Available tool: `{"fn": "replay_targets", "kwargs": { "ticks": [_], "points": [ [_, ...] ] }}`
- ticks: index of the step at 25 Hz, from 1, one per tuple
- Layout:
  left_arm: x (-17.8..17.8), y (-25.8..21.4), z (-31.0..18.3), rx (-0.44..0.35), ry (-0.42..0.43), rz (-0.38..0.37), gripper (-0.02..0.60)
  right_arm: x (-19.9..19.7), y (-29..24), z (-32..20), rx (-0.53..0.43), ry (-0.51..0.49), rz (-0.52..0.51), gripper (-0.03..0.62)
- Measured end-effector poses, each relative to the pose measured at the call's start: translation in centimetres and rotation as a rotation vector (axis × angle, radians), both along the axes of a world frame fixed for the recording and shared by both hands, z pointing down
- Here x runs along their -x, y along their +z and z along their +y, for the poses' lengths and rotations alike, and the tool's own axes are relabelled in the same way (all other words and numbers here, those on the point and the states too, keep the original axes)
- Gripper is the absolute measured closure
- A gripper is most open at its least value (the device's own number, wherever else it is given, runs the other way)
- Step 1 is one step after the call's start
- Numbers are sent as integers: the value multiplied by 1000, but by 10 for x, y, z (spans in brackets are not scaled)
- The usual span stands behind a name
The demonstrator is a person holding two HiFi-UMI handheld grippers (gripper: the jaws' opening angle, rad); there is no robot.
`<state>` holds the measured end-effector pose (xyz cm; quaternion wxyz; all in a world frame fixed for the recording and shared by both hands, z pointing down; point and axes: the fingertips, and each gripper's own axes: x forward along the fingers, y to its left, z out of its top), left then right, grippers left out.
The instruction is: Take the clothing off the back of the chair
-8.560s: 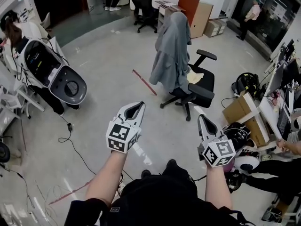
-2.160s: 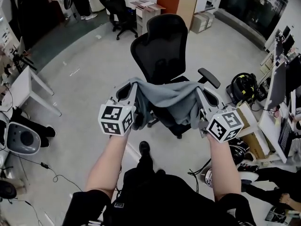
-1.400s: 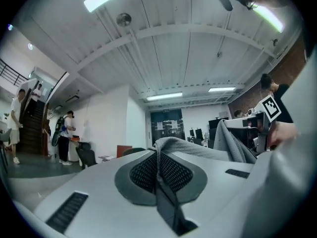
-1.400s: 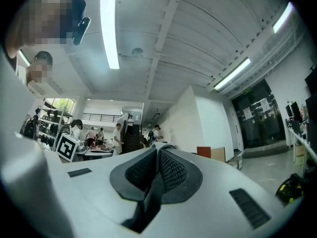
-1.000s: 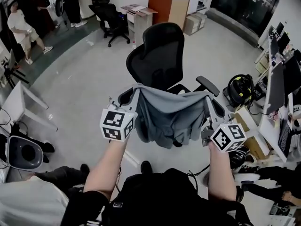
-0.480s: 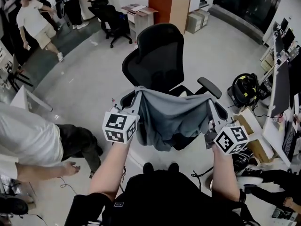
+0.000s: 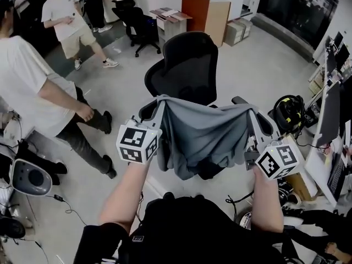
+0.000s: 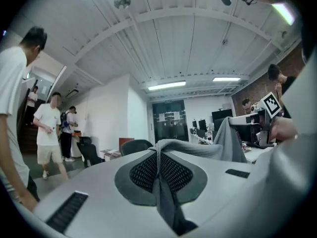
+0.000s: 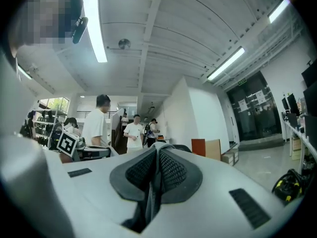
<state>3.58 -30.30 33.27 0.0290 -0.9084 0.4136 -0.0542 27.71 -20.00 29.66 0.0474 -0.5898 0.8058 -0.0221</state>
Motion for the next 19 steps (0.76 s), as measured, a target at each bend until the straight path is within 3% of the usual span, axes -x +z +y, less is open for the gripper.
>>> {"fn": "replay_targets", "kwargs": {
  "ticks": [5, 19],
  "points": [
    [7, -54, 4, -111, 9, 33, 571, 9, -50, 7, -120, -21, 19, 568],
    [32, 15, 1, 45, -38, 24, 571, 19, 15, 1, 25, 13, -30, 569]
  ]
}}
